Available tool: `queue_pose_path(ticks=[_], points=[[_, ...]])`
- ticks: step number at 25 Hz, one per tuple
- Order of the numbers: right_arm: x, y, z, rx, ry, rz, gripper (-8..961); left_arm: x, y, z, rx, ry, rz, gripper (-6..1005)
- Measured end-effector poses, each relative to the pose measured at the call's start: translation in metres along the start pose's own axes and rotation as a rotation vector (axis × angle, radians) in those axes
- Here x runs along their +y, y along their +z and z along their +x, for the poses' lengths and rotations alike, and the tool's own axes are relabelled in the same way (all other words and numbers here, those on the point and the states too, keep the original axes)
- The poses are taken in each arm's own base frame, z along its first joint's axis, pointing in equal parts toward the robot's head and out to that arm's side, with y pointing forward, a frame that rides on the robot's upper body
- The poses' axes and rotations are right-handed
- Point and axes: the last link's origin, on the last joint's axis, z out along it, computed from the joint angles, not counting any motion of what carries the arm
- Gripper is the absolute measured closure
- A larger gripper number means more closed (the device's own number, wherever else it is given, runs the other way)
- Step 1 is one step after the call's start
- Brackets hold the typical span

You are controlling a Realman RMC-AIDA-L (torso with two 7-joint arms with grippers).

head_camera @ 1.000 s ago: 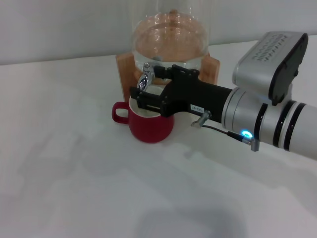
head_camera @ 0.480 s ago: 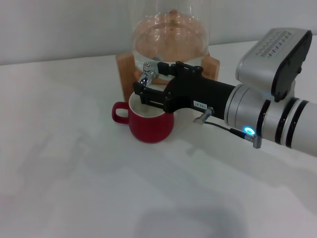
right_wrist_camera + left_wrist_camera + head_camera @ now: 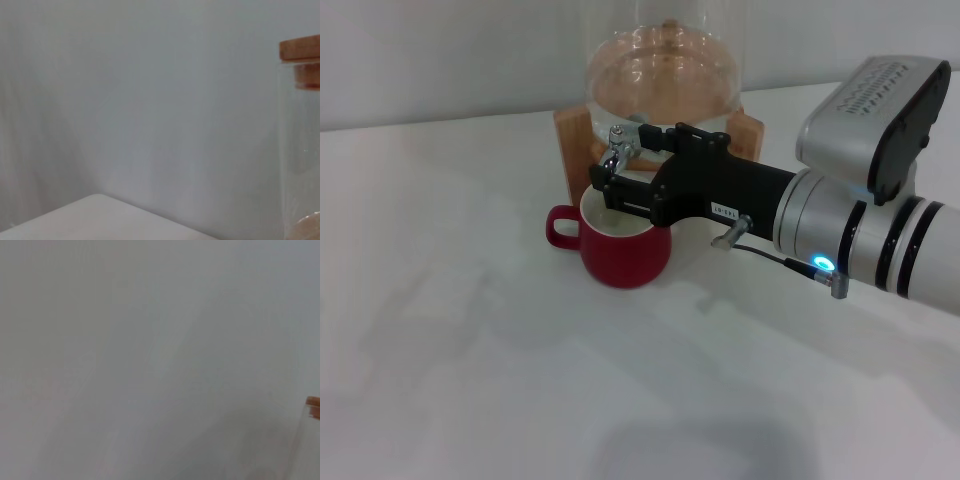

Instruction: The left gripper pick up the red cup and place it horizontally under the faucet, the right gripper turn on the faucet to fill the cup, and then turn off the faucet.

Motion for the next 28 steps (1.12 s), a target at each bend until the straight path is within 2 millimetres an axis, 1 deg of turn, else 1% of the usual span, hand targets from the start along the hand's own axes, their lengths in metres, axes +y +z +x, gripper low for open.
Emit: queue_pose_path(ticks=[4, 6, 11, 15, 21, 28], points=[[0.0, -0.002, 0.001, 0.002, 0.001, -0.006, 177, 0.0, -0.001, 0.0, -0.001, -0.001, 0.0, 347], [0.002, -0.006, 0.0, 0.001, 0.006, -0.024, 177, 0.0, -0.001, -0.001, -0.003, -0.004, 0.002, 347], [0.007, -0.023, -0.007, -0.016, 0.022, -0.1, 177, 0.0, -0.004, -0.002, -0.006, -0.005, 0.008, 347], [0.001, -0.034, -0.011, -0.023, 0.026, -0.123, 177, 0.0, -0.005, -0.003, -0.007, -0.005, 0.009, 347], [-0.023, -0.049, -0.009, -0.013, 0.035, -0.091, 177, 0.002, -0.005, -0.005, -0.025, -0.004, -0.006, 347], [-0.069, -0.075, -0.004, -0.014, 0.064, 0.039, 177, 0.005, -0.004, -0.006, -0.076, 0.004, -0.038, 347]])
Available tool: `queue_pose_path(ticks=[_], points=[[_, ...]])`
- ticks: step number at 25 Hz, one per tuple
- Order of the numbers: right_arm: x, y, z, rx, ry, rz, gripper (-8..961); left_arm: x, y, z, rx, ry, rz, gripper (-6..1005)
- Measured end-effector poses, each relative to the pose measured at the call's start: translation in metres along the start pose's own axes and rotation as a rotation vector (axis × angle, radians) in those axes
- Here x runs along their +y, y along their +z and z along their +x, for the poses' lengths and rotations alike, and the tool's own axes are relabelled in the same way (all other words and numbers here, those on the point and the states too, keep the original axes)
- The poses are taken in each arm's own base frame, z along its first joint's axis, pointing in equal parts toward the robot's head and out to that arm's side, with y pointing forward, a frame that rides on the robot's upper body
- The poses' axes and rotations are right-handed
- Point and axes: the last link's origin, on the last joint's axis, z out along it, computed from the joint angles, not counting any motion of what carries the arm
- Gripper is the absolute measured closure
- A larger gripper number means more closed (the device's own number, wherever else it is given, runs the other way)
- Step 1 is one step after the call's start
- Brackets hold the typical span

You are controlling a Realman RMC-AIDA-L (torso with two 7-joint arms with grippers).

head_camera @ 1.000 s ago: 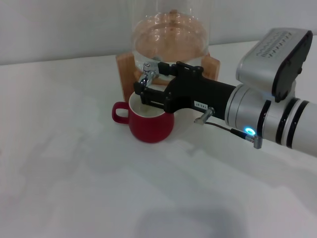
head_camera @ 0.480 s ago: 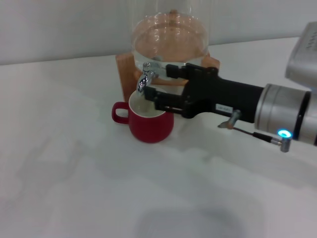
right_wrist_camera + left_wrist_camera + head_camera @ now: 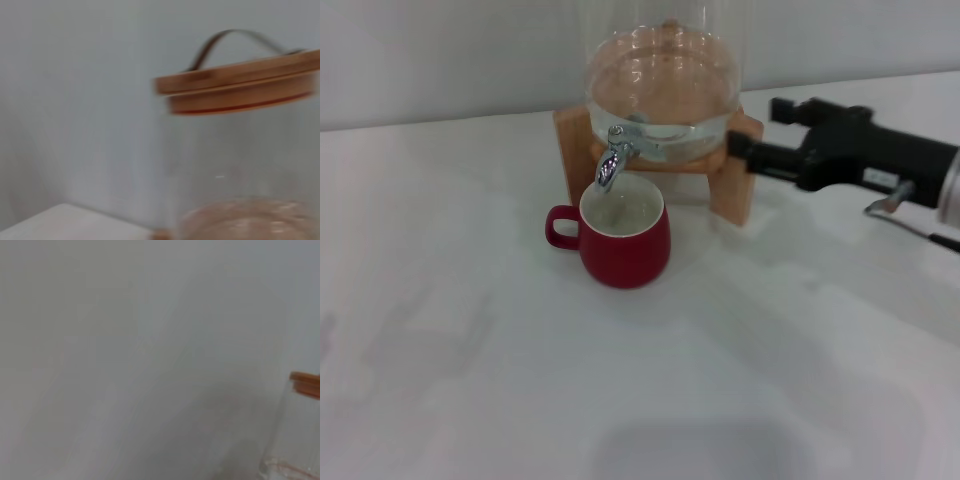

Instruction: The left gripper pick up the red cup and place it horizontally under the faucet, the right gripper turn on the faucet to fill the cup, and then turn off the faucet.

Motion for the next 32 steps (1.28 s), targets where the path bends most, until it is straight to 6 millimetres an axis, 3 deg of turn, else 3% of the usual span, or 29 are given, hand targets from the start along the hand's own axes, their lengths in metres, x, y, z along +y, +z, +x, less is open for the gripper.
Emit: queue_pose_path(ticks=[8, 12, 32], points=[[-0.05, -0.036, -0.006, -0.037, 0.034, 0.155, 177, 0.0, 0.001, -0.003, -0.027, 0.007, -0.005, 347], [-0.066, -0.051, -0.003, -0.05, 0.069, 0.192, 177, 0.001, 0.003, -0.004, -0.041, 0.008, -0.011, 347], [-0.081, -0.061, 0.0, -0.066, 0.105, 0.23, 177, 0.001, 0.004, -0.007, -0.052, -0.01, -0.011, 347]])
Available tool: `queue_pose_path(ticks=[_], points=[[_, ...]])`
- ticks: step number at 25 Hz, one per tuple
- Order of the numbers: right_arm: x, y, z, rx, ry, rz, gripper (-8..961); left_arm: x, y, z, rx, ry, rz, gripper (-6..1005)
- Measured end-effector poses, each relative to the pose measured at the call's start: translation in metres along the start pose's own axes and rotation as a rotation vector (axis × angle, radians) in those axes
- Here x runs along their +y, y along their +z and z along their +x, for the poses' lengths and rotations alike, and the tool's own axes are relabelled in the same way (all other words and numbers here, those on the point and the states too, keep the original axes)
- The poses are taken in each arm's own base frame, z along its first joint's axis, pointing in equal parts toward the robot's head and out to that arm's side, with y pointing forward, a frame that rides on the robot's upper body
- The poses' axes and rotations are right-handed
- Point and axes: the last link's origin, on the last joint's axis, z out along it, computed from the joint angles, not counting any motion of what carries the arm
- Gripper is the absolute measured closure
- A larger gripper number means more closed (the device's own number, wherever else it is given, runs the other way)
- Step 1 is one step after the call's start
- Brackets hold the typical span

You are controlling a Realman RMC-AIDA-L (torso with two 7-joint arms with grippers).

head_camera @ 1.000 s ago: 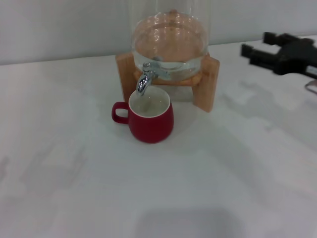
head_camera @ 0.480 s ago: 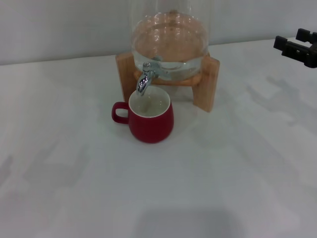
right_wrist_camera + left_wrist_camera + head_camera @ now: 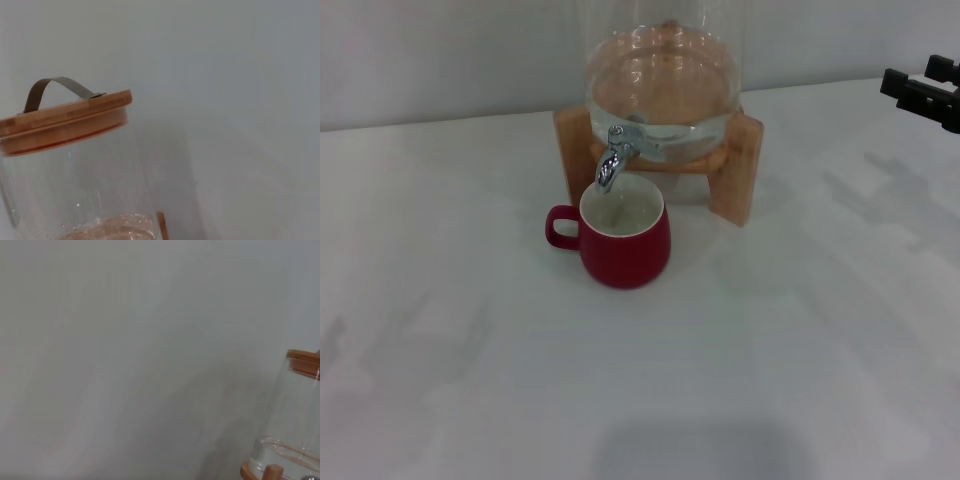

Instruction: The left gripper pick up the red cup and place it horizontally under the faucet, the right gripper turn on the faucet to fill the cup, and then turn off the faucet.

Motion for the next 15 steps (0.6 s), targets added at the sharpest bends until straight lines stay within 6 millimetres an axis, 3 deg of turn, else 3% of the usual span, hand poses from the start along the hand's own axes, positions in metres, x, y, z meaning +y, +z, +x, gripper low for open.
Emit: queue_pose_path(ticks=[15], points=[[-0.0033, -0.0021, 0.0013, -0.005, 0.012, 0.002, 177, 0.0022, 0.0016, 0.0019, 0.003, 0.004, -0.016, 347]])
